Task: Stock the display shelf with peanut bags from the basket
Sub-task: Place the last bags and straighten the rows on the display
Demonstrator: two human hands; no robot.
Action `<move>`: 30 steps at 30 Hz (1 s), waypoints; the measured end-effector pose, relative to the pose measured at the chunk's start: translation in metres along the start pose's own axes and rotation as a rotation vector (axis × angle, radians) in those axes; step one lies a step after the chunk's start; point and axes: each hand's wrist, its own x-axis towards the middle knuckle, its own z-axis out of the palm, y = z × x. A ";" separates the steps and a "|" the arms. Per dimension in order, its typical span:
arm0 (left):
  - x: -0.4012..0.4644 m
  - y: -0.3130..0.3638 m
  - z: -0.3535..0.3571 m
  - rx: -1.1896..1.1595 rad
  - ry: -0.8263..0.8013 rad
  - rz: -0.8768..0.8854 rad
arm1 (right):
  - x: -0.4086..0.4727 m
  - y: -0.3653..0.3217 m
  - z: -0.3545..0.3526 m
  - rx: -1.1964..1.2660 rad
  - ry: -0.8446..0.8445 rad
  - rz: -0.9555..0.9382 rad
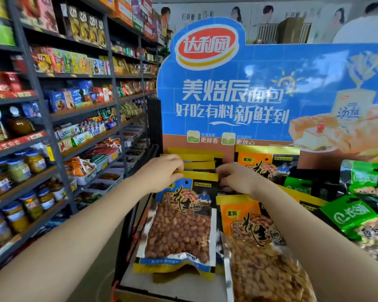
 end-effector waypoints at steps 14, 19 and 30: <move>-0.006 -0.006 0.012 0.164 0.072 0.042 | 0.019 -0.003 0.021 0.282 0.092 0.081; 0.011 0.001 -0.001 0.116 0.305 0.021 | 0.021 -0.011 0.020 0.443 0.270 0.021; -0.054 0.019 0.043 0.000 -0.043 0.272 | 0.014 0.006 0.021 0.277 0.390 0.027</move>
